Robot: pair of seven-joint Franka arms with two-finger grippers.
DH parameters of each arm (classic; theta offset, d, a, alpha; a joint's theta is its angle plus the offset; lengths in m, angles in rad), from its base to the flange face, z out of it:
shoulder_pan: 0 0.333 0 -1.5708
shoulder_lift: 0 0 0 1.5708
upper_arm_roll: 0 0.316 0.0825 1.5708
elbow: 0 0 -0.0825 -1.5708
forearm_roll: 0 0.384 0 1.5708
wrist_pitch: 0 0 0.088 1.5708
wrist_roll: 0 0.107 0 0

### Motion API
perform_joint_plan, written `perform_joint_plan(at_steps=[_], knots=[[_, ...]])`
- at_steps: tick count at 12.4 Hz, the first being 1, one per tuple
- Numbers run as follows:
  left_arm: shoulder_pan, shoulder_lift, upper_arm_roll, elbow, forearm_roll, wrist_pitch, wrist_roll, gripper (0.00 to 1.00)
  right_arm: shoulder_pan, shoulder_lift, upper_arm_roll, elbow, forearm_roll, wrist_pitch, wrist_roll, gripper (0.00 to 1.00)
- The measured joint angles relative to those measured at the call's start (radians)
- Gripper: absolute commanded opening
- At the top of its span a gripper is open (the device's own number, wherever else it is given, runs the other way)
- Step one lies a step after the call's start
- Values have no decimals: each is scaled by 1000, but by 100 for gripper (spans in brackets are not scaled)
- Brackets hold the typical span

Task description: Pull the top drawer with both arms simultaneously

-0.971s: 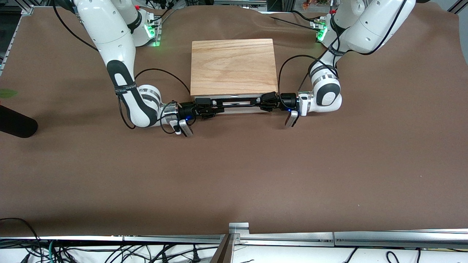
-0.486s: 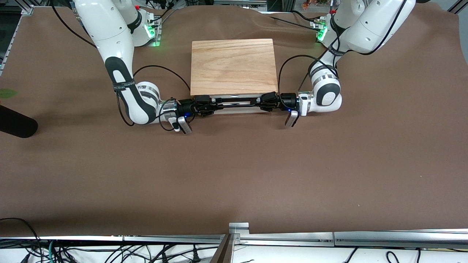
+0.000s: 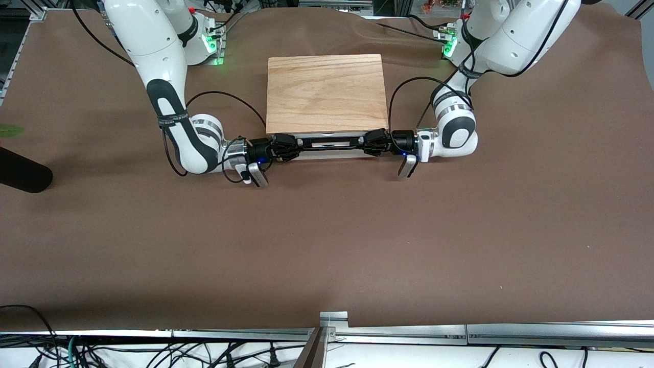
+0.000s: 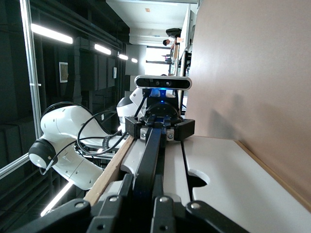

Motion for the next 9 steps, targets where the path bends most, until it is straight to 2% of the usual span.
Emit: perform_joint_plan(at_steps=[3, 9], knots=[[0, 0, 0, 0, 0, -1, 1, 0, 0, 0, 0, -1, 1, -1, 13, 0], [0, 0, 0, 0, 0, -1, 1, 0, 0, 0, 0, -1, 1, -1, 13, 0]])
